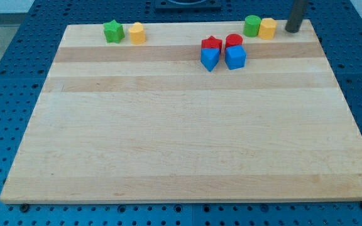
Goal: Place the hexagon and green circle in a vertical line above the group of blocks
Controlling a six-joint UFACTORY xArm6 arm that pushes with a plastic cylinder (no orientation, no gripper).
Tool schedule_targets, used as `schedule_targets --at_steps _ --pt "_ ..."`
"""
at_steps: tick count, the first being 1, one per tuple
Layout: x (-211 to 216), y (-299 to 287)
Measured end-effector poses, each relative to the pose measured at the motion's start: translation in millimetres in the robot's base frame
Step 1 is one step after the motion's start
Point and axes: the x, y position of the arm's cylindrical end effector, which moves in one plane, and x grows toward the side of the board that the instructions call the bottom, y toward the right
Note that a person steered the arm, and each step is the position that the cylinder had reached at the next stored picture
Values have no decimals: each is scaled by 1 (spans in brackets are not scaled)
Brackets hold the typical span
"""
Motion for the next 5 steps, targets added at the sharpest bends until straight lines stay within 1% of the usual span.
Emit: schedule_targets --at_steps 1,2,3,5 --pt "0 -26" --pt "0 -36" --pt "0 -59" --pt "0 -121"
